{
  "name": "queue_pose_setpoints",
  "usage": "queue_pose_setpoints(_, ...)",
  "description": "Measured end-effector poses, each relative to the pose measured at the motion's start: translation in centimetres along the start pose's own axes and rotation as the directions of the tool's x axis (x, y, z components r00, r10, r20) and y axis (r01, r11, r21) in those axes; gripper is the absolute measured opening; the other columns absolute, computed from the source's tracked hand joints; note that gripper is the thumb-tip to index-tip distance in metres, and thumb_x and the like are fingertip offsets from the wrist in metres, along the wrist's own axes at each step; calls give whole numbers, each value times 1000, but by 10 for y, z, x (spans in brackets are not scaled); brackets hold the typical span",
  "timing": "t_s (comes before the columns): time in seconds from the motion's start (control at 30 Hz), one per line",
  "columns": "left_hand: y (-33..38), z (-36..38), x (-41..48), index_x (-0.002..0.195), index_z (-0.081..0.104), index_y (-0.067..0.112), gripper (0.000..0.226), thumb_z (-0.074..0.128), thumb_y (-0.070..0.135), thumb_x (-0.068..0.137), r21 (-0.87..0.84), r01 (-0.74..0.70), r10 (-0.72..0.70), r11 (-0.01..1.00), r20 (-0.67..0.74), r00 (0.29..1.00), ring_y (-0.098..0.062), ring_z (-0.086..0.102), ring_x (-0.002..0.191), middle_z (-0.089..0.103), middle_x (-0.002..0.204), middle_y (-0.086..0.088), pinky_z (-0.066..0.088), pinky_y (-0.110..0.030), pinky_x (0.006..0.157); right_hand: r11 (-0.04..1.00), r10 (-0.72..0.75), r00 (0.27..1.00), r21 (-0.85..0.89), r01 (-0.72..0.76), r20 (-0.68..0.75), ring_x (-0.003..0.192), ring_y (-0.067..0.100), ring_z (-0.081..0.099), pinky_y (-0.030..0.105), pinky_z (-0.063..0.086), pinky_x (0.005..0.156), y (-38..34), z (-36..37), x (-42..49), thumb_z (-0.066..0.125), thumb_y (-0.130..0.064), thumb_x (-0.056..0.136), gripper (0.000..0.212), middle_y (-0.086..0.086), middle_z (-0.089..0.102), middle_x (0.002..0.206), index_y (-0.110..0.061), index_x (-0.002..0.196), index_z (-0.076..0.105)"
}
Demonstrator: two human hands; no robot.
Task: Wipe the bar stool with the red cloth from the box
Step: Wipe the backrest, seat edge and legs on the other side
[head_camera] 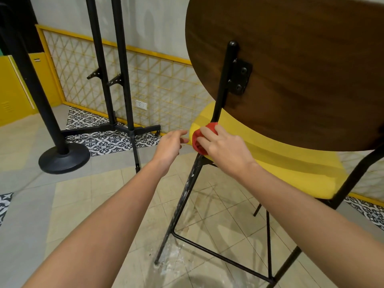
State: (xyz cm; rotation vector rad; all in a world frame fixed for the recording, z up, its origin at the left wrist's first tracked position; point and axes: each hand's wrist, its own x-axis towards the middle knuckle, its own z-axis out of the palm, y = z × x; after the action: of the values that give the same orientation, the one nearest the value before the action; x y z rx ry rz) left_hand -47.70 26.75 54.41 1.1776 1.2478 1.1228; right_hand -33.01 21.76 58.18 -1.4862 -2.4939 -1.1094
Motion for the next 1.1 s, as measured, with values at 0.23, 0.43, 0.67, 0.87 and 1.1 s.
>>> queue_pose_setpoints(0.23, -5, 11, -6, 90, 63, 29, 27, 37, 29, 99, 39, -46, 44, 998, 50, 998, -9, 56, 92, 62, 100, 5, 44, -26, 78, 999, -20, 998, 39, 22, -55, 89, 25, 60, 23, 40, 36, -2, 10, -6, 76, -6, 63, 46, 4, 63, 105, -13, 107, 68)
queue_pose_setpoints(0.43, -10, 12, -8, 108, 65, 23, 29, 40, 32, 97, 26, 16, -18, 1000, 56, 998, -19, 59, 102, 65, 104, 0, 44, -33, 85, 985, -51, 995, 160, 65, -87, 87, 31, 61, 28, 46, 34, -7, 27, -26, 78, 2, 58, 55, 11, 62, 110, -7, 111, 67)
queue_pose_setpoints(0.67, -11, 10, -5, 117, 64, 21, 34, 40, 33, 96, 22, 29, -30, 999, 50, 998, -19, 57, 103, 66, 98, 4, 43, -32, 87, 901, 286, 940, 387, -199, -184, 88, 29, 64, 34, 54, 45, -8, 44, -29, 81, -8, 67, 50, 9, 64, 112, -18, 114, 67)
queue_pose_setpoints(0.87, -15, 10, -4, 116, 63, 22, 30, 45, 34, 95, 7, 53, -54, 999, 54, 997, -20, 58, 103, 67, 95, 6, 43, -32, 82, 706, 518, 849, 611, -358, -102, 94, 29, 65, 37, 55, 76, -35, 54, -31, 79, -4, 68, 44, 8, 68, 108, -18, 109, 71)
queue_pose_setpoints(1.1, -9, 9, -4, 121, 61, 21, 34, 41, 33, 96, 3, 44, -44, 999, 47, 998, -20, 56, 103, 67, 108, 0, 42, -33, 88, 317, 723, 669, 779, -541, 170, 110, 18, 55, 16, 33, 90, -31, 38, -17, 61, -13, 86, 42, 2, 61, 123, -14, 129, 58)
